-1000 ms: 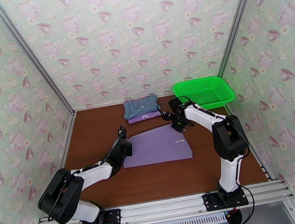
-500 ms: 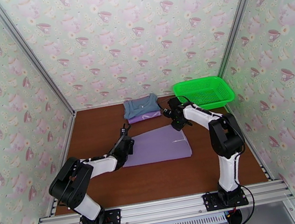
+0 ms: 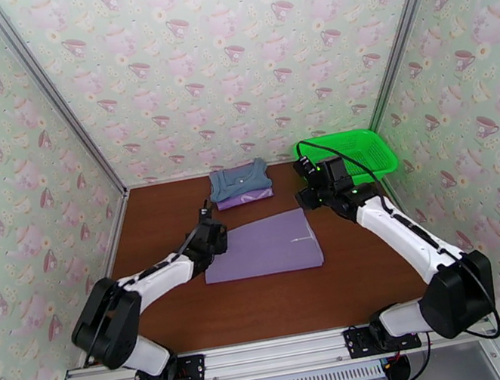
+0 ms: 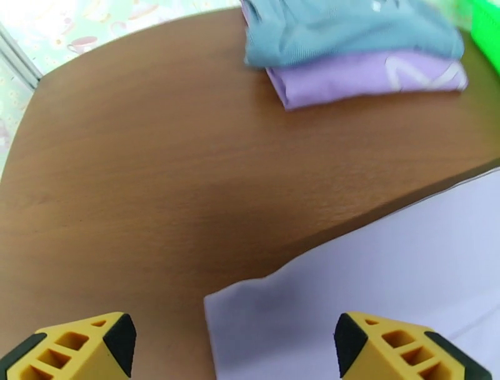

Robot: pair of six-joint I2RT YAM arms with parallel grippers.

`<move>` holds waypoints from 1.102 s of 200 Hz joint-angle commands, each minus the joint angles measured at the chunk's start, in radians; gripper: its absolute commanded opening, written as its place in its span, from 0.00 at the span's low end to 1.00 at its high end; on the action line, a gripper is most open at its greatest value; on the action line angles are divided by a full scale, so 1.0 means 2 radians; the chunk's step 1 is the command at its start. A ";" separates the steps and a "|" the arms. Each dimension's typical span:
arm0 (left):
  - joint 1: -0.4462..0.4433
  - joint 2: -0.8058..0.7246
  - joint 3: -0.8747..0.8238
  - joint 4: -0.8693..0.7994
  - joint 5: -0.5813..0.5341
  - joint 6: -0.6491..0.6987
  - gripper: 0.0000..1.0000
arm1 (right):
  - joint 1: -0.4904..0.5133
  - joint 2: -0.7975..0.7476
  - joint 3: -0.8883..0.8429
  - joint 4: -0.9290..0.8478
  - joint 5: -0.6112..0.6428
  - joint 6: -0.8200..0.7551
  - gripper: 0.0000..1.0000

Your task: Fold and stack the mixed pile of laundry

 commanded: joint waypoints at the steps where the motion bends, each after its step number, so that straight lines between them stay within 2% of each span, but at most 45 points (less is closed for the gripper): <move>1: 0.011 -0.032 0.027 -0.133 0.066 -0.063 0.84 | 0.000 -0.013 -0.034 -0.013 -0.060 0.078 0.60; 19: 0.034 -0.043 0.016 -0.168 0.143 -0.098 0.79 | 0.000 -0.015 -0.042 -0.018 -0.088 0.115 0.60; 40: 0.066 -0.053 -0.012 -0.153 0.223 -0.114 0.76 | 0.002 -0.011 -0.050 -0.020 -0.102 0.131 0.60; 61: 0.091 -0.049 -0.025 -0.134 0.260 -0.125 0.74 | 0.004 -0.010 -0.062 -0.022 -0.107 0.130 0.60; 83: 0.102 -0.006 -0.001 -0.150 0.281 -0.122 0.71 | 0.007 -0.010 -0.073 -0.019 -0.106 0.133 0.60; 111: 0.101 0.062 0.034 -0.169 0.294 -0.119 0.66 | 0.010 -0.005 -0.078 -0.020 -0.106 0.136 0.60; 159: 0.081 0.148 0.085 -0.213 0.245 -0.123 0.65 | 0.013 0.004 -0.082 -0.015 -0.105 0.136 0.60; 185: 0.057 0.196 0.108 -0.218 0.239 -0.133 0.64 | 0.013 0.011 -0.085 -0.012 -0.105 0.136 0.59; 200: 0.040 0.227 0.121 -0.222 0.230 -0.141 0.59 | 0.013 0.010 -0.088 -0.010 -0.104 0.136 0.59; 220: 0.023 0.265 0.137 -0.236 0.213 -0.148 0.45 | 0.013 0.007 -0.092 -0.012 -0.101 0.131 0.59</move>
